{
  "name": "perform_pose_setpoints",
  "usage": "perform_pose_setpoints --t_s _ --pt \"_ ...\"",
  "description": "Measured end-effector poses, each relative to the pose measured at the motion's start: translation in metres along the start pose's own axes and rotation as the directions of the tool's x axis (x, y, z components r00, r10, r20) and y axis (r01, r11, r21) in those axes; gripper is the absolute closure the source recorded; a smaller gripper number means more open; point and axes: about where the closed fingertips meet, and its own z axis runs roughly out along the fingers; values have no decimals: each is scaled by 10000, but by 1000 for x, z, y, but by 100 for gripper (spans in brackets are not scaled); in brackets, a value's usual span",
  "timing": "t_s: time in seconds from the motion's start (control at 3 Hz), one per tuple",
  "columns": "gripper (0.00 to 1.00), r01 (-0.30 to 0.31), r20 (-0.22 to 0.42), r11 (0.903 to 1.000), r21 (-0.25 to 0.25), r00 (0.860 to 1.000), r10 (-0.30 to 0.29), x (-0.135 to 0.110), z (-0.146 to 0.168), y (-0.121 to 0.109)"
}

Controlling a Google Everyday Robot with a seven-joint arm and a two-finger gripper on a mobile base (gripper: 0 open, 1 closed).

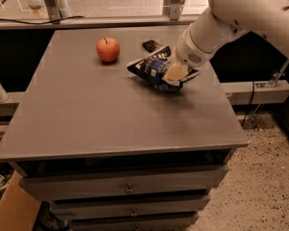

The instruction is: Move blue chip bag near apple

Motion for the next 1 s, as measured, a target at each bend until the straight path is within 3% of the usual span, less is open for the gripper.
perform_pose_setpoints --t_s 0.33,1.0 --pt "100 31 -30 10000 60 10000 -31 -5 13 -39" --pt "100 468 278 9987 -200 9985 -462 -39 45 -76"
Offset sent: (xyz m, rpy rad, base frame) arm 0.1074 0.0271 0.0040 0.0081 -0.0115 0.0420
